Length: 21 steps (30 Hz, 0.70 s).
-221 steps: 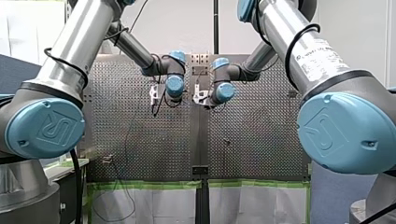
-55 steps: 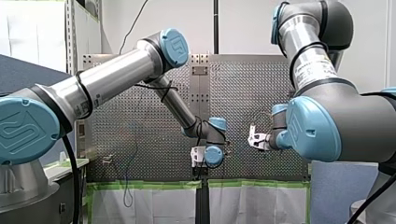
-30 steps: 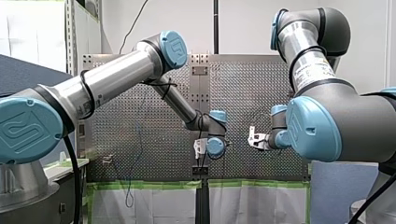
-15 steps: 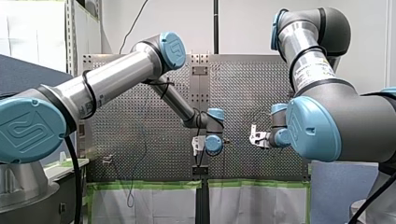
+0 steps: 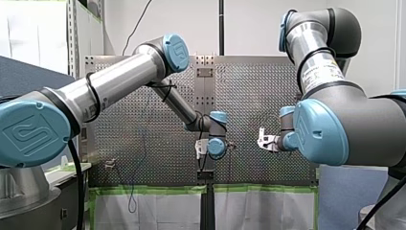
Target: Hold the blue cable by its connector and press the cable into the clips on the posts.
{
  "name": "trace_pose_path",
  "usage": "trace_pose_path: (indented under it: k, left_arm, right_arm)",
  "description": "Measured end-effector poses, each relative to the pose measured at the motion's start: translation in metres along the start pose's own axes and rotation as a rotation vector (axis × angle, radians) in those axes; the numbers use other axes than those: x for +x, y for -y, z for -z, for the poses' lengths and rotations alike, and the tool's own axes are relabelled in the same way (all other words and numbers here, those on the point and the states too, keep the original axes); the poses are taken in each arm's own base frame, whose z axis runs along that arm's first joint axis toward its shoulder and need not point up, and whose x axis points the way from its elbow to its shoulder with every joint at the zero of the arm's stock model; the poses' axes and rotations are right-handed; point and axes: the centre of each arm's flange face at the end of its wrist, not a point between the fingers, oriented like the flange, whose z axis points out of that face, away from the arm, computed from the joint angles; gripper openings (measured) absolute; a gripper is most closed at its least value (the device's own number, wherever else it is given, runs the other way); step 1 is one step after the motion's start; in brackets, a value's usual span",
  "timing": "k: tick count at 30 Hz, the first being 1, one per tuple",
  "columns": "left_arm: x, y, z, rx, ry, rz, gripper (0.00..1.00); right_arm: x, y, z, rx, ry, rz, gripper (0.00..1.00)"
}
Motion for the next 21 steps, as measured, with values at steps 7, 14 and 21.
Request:
trace_pose_path:
  k: [7, 14, 21]
  left_arm:
    - [0.0, -0.002, -0.004, 0.038, -0.013, 0.001, 0.0]
    - [-0.019, -0.007, -0.022, 0.043, -0.002, 0.023, 0.0]
    - [-0.039, -0.012, -0.038, 0.028, 0.014, 0.032, 0.0]
  right_arm:
    - [0.004, 0.0, -0.003, 0.0, -0.009, 0.004, 0.0]
    - [0.01, -0.006, -0.006, -0.034, -0.024, 0.013, 0.0]
    - [0.019, -0.014, -0.012, -0.073, -0.048, 0.019, 0.0]
